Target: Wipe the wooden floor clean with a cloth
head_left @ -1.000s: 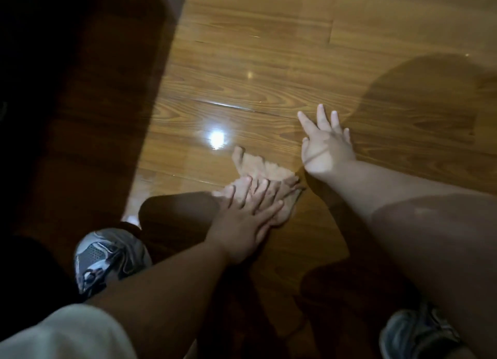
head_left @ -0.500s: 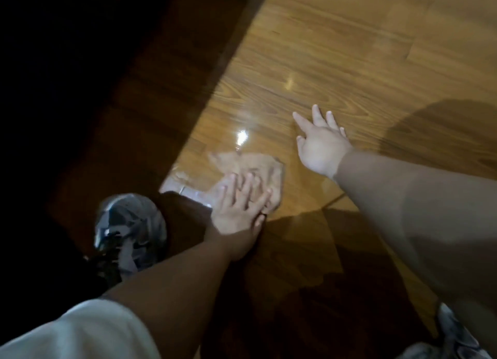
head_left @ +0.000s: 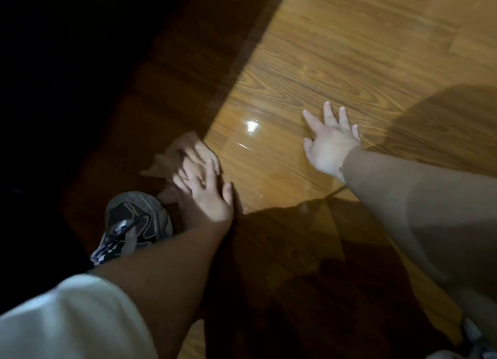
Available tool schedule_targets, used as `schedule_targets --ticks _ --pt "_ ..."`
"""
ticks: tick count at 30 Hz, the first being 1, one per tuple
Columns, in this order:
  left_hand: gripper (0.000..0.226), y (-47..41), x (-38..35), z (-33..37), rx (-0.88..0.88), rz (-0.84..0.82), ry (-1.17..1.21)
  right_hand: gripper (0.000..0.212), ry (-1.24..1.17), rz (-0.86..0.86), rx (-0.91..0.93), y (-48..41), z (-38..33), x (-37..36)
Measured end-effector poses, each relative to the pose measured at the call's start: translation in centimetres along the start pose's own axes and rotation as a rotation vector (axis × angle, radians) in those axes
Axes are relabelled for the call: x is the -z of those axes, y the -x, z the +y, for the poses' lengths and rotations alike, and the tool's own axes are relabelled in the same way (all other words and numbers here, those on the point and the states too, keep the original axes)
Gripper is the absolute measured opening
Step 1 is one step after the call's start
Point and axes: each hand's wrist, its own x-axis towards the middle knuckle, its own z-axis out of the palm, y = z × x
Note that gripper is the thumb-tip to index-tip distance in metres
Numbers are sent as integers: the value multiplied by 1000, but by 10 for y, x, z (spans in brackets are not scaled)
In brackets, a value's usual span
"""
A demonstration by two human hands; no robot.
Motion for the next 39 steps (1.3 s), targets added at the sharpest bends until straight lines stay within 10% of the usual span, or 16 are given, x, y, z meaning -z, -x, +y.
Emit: schedule_targets --ticks 5,14,20,23,28,30,36,39 --pt "56 39 -4 -26 -507 -23 -85 59 11 -20 51 1 -25 19" --pt "66 -84 45 -34 372 -122 187 60 18 -43 92 22 -23 -4" --pt "74 -106 44 -22 540 -205 147 61 -15 19 37 9 -18 11" --pt "71 -125 54 13 341 -123 194 62 -21 102 9 -8 -15 18" --pt "43 -111 46 97 -646 -34 177 62 -86 166 -59 -30 -2 26" --pt "45 -111 38 96 -788 -8 71 60 -93 186 -88 -36 8 29" --pt "75 -179 78 34 93 162 179 61 -103 200 -227 -44 33 31" --pt "73 -212 95 52 147 140 246 63 -158 232 -247 -41 32 25"
